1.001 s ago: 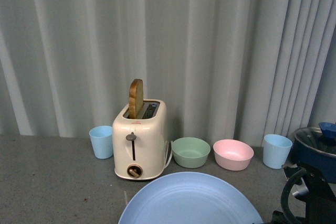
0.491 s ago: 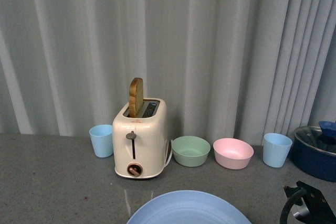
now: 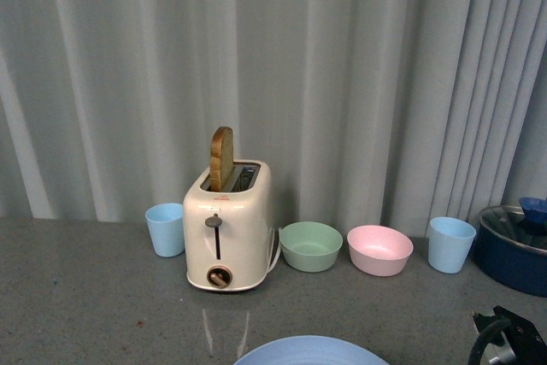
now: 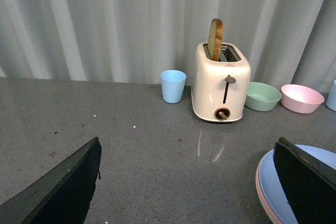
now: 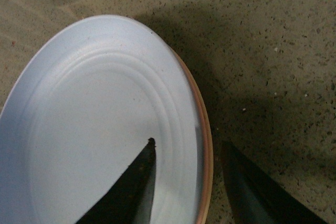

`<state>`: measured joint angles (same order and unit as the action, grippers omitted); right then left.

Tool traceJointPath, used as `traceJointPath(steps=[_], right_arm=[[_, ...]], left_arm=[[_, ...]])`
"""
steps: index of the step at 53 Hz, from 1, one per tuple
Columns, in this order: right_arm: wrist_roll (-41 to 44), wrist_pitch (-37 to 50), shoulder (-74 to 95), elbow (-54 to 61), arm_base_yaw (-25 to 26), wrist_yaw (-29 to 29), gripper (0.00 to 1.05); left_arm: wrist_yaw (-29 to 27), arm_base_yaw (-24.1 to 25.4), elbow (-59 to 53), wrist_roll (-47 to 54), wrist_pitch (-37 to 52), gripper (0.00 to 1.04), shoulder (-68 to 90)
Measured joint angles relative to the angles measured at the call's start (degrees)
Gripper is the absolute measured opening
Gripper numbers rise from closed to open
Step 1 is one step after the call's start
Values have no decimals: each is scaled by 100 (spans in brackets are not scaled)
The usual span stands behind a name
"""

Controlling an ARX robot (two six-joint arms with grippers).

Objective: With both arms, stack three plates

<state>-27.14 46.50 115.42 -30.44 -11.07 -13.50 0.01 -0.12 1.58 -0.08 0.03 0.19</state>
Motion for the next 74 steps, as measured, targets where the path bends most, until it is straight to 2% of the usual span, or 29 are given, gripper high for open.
traceJointPath(steps=[11, 20, 23, 32, 37, 42, 45, 48, 51, 55, 59, 68, 71, 74], right_arm=[[-7, -22, -553, 339, 184, -90, 73], [-15, -42, -1375, 789, 575, -216, 99], [-9, -107, -1797, 990, 798, -264, 97], [114, -343, -2887, 1519, 1373, -223, 97], [146, -487, -3707, 1932, 1882, -164, 97], [256, -811, -4363, 2197, 2103, -157, 97], [562, -251, -4400, 2472, 2116, 68, 92], [1320, 1056, -4498, 2966, 2157, 254, 81], [1845, 1147, -5012, 3075, 2197, 229, 73], [2267, 308, -6334, 3075, 2273, 151, 60], [2487, -968, -7785, 3075, 2264, 214, 46], [2643, -2212, -9278, 3021, 1996, 496, 17], [2675, -2761, -9656, 3018, 1851, 649, 3], [2695, -2970, -9853, 3018, 1497, 1172, 3]], left_arm=[[0, 0, 0, 0, 0, 98, 0], [-2, 0, 0, 0, 0, 98, 0], [-2, 0, 0, 0, 0, 98, 0], [0, 0, 0, 0, 0, 98, 0], [0, 0, 0, 0, 0, 98, 0], [0, 0, 0, 0, 0, 98, 0], [0, 0, 0, 0, 0, 98, 0], [-2, 0, 0, 0, 0, 98, -2], [0, 0, 0, 0, 0, 98, -13], [13, 0, 0, 0, -4, 98, 4], [-13, 0, 0, -2, -4, 98, -7], [-2, 0, 0, -2, -4, 98, -9], [-2, 0, 0, -2, -4, 98, -9], [-2, 0, 0, -2, -4, 98, -9]])
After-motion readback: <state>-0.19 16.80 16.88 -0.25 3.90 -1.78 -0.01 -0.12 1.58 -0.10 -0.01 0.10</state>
